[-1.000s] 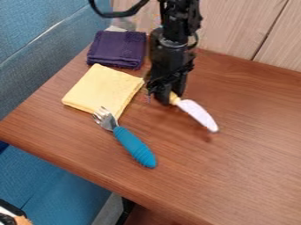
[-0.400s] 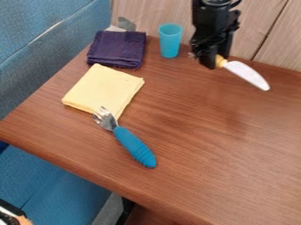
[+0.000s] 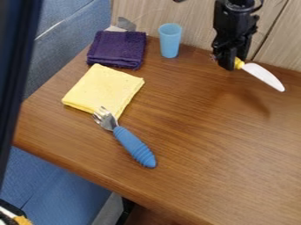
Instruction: Move the objet to the right side of the table
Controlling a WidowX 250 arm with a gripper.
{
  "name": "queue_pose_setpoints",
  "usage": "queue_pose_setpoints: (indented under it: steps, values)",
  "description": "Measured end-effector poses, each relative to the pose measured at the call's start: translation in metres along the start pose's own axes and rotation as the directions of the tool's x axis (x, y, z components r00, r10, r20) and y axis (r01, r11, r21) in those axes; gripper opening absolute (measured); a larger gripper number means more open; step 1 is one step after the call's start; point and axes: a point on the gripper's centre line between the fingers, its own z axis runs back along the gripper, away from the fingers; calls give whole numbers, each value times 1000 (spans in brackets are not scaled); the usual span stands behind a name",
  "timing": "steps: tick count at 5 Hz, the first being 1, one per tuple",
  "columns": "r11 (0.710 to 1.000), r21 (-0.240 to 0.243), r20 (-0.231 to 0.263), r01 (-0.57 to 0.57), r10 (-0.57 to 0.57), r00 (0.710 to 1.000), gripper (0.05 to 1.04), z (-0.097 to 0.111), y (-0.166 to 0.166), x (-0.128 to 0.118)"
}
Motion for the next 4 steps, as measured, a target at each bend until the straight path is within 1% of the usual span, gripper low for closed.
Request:
queue_pose_setpoints:
  steps: [1,2,3,4]
  values:
    - [1000,29,3,2,-2,1000,408,-16,0,0]
    - [999,46,5,-3,2,1000,408,-24,0,1]
    - [998,64,11,-5,4,1000,480,-28,0,2]
    - [997,74,29,-2,0,1000,790,-25,1,5]
